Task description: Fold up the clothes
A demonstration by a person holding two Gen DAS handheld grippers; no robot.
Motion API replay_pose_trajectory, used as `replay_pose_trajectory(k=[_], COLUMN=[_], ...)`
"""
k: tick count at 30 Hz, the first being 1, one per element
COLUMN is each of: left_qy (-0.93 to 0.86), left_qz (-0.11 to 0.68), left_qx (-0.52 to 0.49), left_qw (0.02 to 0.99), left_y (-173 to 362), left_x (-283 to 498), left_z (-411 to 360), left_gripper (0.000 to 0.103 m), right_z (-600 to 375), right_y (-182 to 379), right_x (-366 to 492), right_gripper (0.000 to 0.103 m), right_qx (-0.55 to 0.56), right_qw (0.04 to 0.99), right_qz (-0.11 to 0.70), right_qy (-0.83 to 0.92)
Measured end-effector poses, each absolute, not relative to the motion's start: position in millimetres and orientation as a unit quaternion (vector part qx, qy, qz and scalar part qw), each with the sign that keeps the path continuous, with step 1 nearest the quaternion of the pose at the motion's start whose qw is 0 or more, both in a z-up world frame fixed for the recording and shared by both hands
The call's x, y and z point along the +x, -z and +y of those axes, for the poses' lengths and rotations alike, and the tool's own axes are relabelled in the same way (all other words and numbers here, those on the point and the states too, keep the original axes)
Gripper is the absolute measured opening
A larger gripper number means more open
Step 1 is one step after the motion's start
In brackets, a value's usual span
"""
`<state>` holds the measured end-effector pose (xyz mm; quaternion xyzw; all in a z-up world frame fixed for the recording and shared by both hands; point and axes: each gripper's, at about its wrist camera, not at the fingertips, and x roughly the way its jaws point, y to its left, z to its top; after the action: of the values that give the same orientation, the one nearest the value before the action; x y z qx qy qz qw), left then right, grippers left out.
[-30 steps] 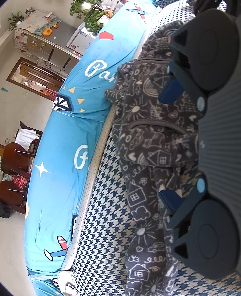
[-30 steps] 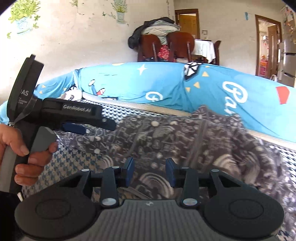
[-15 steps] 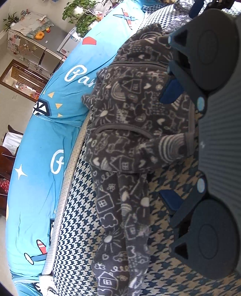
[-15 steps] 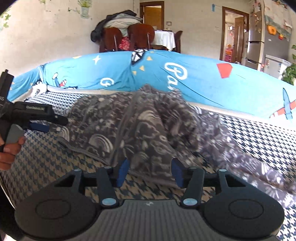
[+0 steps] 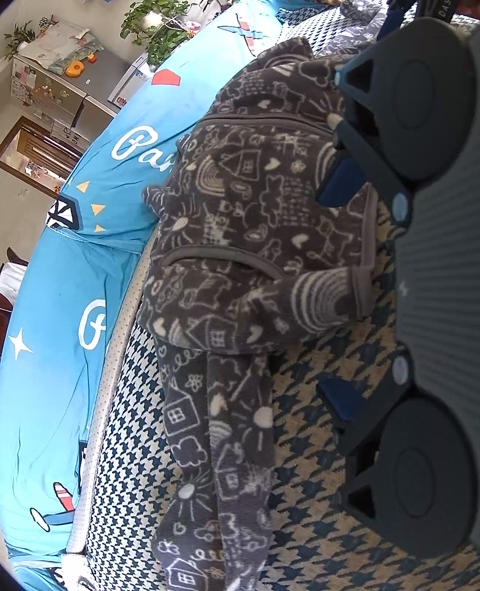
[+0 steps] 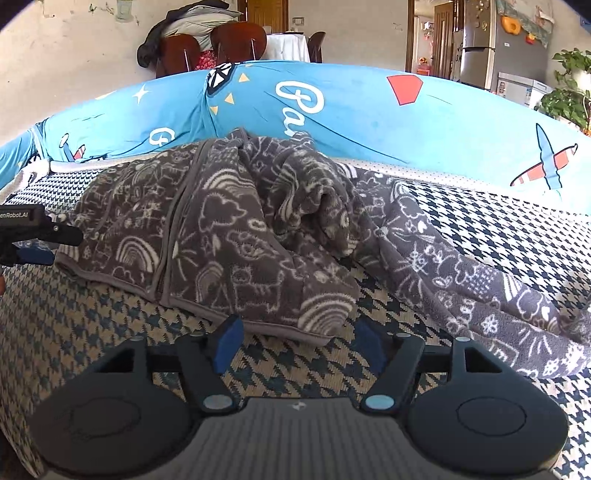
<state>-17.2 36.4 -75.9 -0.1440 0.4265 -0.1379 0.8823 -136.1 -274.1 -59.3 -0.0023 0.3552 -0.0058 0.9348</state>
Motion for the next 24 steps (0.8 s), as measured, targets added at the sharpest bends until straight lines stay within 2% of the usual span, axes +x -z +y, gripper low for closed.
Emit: replay_pose_trajectory(k=[15, 20, 22, 23, 24], left_qy=[0.137, 0.147, 0.153, 0.156, 0.158], left_qz=[0.428, 0.417, 0.412, 0.410, 0.408], left_qx=[-0.150, -0.141, -0.136, -0.133, -0.131], left_qw=[0.881, 0.886, 0.888, 0.889, 0.890], left_y=[92, 91, 90, 90, 89], left_x=[-4, -3, -3, -3, -3], left_z=[22, 14, 10, 9, 7], left_gripper=[0.103, 0.100, 0.082, 0.076, 0.064], right_z=[-280, -277, -276, -276, -276], right_y=[80, 81, 79, 78, 76], right_x=[-102, -98, -97, -97, -97], right_gripper=[0.068, 0.044, 0.026, 0.022, 0.019], right_qx=[0.036, 0.044, 0.048, 0.051, 0.054], right_qw=[0.933, 0.934, 0.935, 0.936, 0.937], right_qz=[0.357, 0.355, 0.352, 0.349, 0.346], right_qy=[0.025, 0.016, 0.012, 0.009, 0.008])
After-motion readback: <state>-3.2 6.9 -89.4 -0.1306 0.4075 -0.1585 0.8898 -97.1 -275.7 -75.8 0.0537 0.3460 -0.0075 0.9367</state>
